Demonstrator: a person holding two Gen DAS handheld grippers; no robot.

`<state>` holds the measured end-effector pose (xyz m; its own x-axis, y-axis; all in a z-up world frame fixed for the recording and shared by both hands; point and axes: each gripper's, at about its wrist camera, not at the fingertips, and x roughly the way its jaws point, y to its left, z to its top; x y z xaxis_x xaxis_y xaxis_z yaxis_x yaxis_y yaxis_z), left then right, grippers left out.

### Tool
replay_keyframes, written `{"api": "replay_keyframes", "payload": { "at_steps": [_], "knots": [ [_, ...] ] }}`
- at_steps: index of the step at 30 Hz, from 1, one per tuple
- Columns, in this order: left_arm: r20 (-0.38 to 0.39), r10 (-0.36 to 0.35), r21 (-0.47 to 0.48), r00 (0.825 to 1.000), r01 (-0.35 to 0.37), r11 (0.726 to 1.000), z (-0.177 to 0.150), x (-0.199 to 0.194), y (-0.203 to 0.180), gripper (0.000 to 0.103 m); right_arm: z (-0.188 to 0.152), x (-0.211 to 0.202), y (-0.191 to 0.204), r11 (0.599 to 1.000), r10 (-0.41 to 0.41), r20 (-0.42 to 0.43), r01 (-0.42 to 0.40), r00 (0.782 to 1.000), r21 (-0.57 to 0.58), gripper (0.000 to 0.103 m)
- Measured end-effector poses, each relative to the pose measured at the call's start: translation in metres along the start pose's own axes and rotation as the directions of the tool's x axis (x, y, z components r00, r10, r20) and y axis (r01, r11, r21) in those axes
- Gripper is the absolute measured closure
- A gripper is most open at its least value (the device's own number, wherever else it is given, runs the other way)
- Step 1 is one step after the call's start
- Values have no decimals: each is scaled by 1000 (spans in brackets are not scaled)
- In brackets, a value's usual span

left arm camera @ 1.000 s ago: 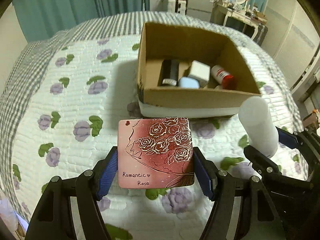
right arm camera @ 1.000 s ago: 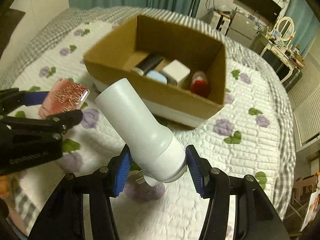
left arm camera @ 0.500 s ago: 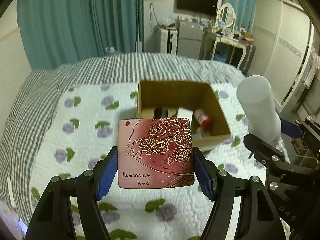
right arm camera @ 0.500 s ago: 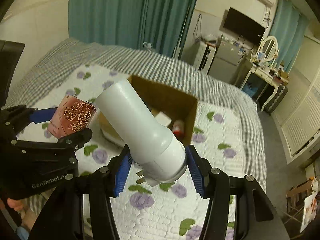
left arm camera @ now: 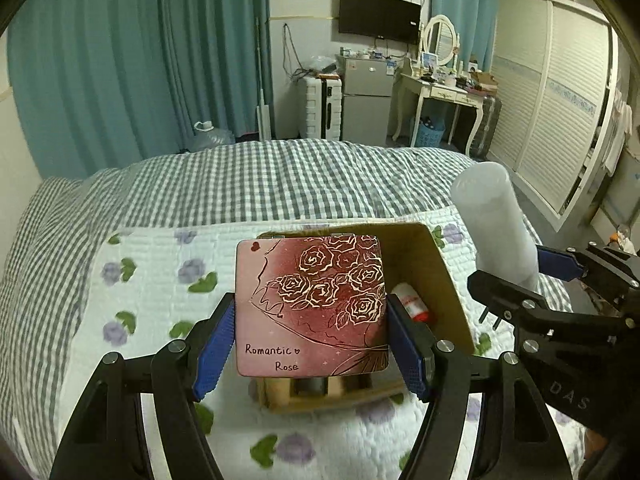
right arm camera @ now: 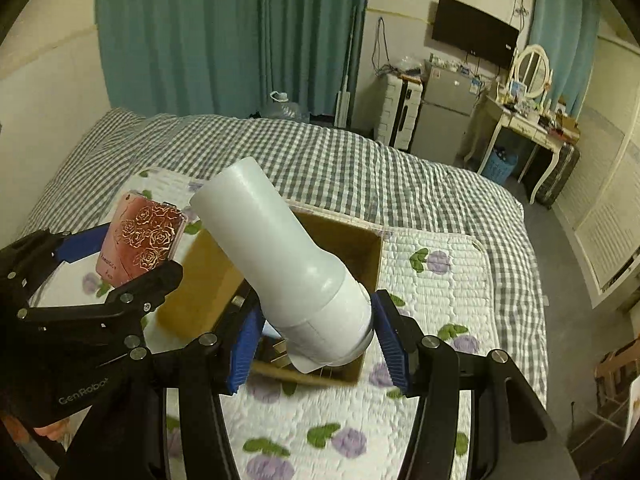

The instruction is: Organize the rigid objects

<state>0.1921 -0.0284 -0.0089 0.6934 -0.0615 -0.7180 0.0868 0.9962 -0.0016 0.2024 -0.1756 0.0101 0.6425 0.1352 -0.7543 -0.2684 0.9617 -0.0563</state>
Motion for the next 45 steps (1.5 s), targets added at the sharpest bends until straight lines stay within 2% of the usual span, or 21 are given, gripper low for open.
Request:
{"api": "replay_keyframes", "payload": {
  "at_steps": [8, 12, 16, 21, 26, 30, 33, 37, 41, 43, 45],
  "knots": [
    [-63, 13, 47, 998, -10, 999, 4, 59, -6, 31, 5, 74, -29, 994, 60, -96, -51, 994, 97, 49],
    [-106, 8, 78, 994, 0, 997, -5, 81, -13, 31, 1, 106, -37, 986, 111, -155, -90, 982, 140, 49],
    [-155, 15, 126, 988, 5, 992, -13, 103, -23, 31, 4, 134, -42, 984, 128, -212, -97, 969, 152, 49],
    [-216, 19, 139, 976, 11, 990, -18, 129, -29, 31, 12, 159, -39, 990, 115, -267, -88, 957, 112, 48],
    [-229, 3, 133, 974, 28, 991, -17, 142, -29, 31, 19, 181, -31, 993, 103, -311, -80, 945, 83, 48],
    [-232, 10, 135, 973, 22, 991, -14, 147, -27, 31, 18, 185, -28, 992, 111, -277, -91, 954, 86, 48],
    [-233, 15, 138, 972, 18, 990, -12, 149, -27, 31, 20, 178, -30, 989, 126, -240, -103, 963, 104, 37],
    [-241, -3, 98, 971, 28, 995, -6, 148, -25, 29, 25, 166, -32, 990, 112, -215, -90, 970, 111, 33],
    [-211, 31, 59, 977, -19, 998, 4, 133, -20, 28, 29, 143, -36, 989, 112, -178, -93, 978, 115, 28],
    [-179, 55, 33, 982, -50, 998, 12, 121, -16, 28, 32, 129, -37, 992, 86, -157, -71, 984, 100, 26],
    [-155, 51, 8, 987, -51, 999, 19, 107, -12, 28, 37, 108, -42, 994, 58, -126, -46, 990, 98, 25]
  ]
}}
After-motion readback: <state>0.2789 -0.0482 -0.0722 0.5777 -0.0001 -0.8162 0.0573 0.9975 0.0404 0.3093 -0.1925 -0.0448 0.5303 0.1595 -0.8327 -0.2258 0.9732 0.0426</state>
